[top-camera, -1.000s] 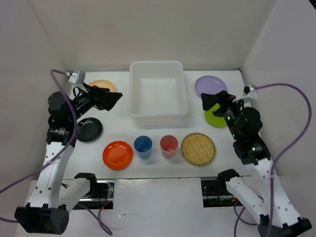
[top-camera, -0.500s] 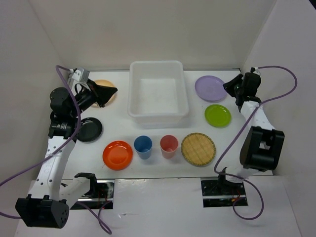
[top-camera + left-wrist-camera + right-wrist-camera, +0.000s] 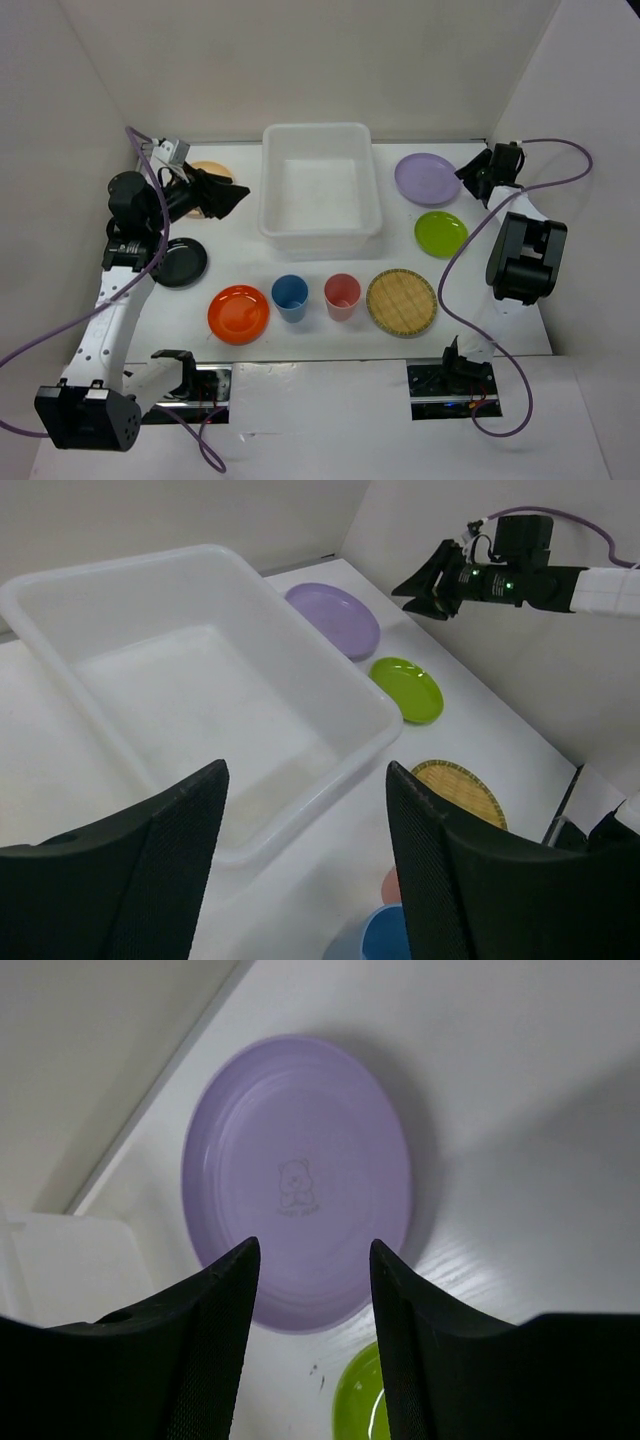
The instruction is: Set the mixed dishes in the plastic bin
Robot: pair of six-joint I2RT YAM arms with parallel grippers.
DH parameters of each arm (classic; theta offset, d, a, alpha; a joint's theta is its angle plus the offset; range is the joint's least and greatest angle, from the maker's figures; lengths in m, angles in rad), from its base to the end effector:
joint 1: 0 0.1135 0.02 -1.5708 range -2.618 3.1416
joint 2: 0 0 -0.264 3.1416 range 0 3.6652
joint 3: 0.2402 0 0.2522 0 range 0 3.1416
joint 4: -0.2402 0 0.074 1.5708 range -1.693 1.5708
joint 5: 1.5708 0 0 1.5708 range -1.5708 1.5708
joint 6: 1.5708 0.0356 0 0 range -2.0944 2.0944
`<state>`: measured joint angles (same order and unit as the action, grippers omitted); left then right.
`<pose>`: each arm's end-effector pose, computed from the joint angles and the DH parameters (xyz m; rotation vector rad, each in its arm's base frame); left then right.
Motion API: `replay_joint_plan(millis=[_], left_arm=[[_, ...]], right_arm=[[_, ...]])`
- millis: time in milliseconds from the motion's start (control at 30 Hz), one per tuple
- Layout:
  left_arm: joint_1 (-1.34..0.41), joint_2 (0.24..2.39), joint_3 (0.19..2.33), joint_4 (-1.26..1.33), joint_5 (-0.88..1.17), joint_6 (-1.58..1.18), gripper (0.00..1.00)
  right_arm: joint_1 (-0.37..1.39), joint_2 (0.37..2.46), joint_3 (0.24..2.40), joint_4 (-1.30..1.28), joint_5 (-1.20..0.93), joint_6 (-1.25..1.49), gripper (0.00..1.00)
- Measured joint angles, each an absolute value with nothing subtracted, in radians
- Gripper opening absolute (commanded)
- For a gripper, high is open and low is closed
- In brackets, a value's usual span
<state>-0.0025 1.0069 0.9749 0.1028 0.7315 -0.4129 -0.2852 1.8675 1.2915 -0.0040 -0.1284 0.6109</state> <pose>0.2258 -0.0243 0.3959 0.2911 1.5566 -0.8731 0.4108 -0.1157 0.2230 0.8690 1.9812 0.3266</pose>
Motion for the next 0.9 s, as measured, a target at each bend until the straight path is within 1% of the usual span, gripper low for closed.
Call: replay_joint_plan(millis=[33,133,233,433,867,900], left_arm=[[0.0,1.013,0.975,0.1,0.733,-0.413,0.74],[0.004,1.026,0.976,0.087,0.736,-0.41,0.74],[0.004,1.03,0.978,0.071,0.738,-0.402,0.75],[0.004,1.03,0.989,0.051,0.738,-0.39,0.77],[0.004,1.046,0.989,0.033,0.738,-0.369,0.77],[0.004,1.046,0.989,0.031,0.738,-0.369,0.78]], right_arm=[[-0.286,1.872,1.305,-0.004,-0.12,0.61,0.54],[-0.283,1.904,1.356,-0.006,-0.102,0.609,0.57],[-0.27,1.963,1.401,-0.007,-0.077,0.607,0.57],[-0.233,2.067,1.398,-0.012,-0.031,0.61,0.57],[-0.22,2.094,1.381,-0.009,0.012,0.611,0.57],[-0.22,2.094,1.379,-0.012,0.015,0.611,0.57]])
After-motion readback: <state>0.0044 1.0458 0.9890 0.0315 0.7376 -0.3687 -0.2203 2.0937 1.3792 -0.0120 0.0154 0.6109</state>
